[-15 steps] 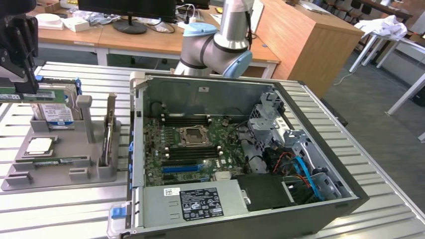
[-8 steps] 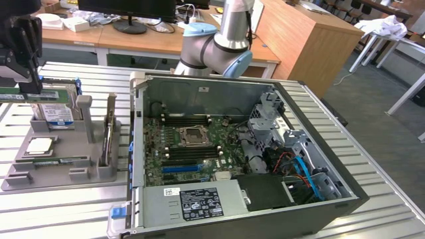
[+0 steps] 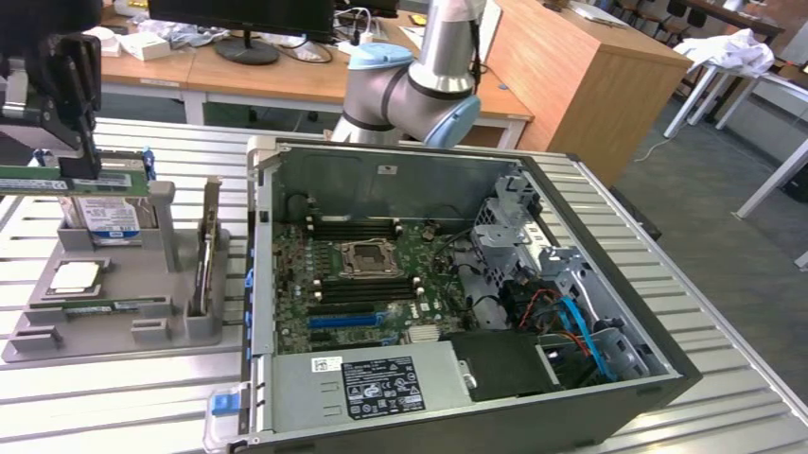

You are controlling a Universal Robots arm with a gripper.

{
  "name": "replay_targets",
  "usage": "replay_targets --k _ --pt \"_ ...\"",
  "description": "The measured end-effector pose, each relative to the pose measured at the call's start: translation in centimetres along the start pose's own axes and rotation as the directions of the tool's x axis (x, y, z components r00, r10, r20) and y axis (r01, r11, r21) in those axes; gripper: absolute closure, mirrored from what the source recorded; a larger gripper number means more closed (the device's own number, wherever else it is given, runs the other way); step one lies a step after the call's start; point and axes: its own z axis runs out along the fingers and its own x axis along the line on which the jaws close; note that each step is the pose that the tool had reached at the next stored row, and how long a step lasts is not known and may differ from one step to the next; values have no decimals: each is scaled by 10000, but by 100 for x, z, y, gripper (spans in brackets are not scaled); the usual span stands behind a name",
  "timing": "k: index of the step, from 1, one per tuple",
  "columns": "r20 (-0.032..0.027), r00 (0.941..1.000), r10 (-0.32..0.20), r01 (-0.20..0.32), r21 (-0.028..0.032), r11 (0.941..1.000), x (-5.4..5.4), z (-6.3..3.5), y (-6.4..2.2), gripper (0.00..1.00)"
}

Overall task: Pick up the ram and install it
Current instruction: 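Pick up the ram and move it above insertion slot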

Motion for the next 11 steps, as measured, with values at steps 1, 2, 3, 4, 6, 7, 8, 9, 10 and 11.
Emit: replay_targets --k 1,2,3,4,6,7,8,9,10,11 --pt "0 10000 0 0 -1 10000 0 -1 -23 89" --pt "0 10000 1 -1 0 10000 0 -2 -46 89" --pt "0 10000 1 -1 -1 10000 0 -2 -70 89" --pt "0 10000 0 0 0 10000 0 -3 -93 89" --pt "0 10000 0 0 0 10000 0 -4 -129 89" --pt "0 10000 0 0 0 10000 1 -4 -147 89" --pt "0 10000 0 0 0 10000 1 -5 -165 89" --pt "0 10000 0 0 -1 10000 1 -6 -185 89" --pt "-1 10000 0 0 -1 10000 1 -7 -203 89" --pt "-1 10000 1 -1 -1 10000 1 -7 -221 89"
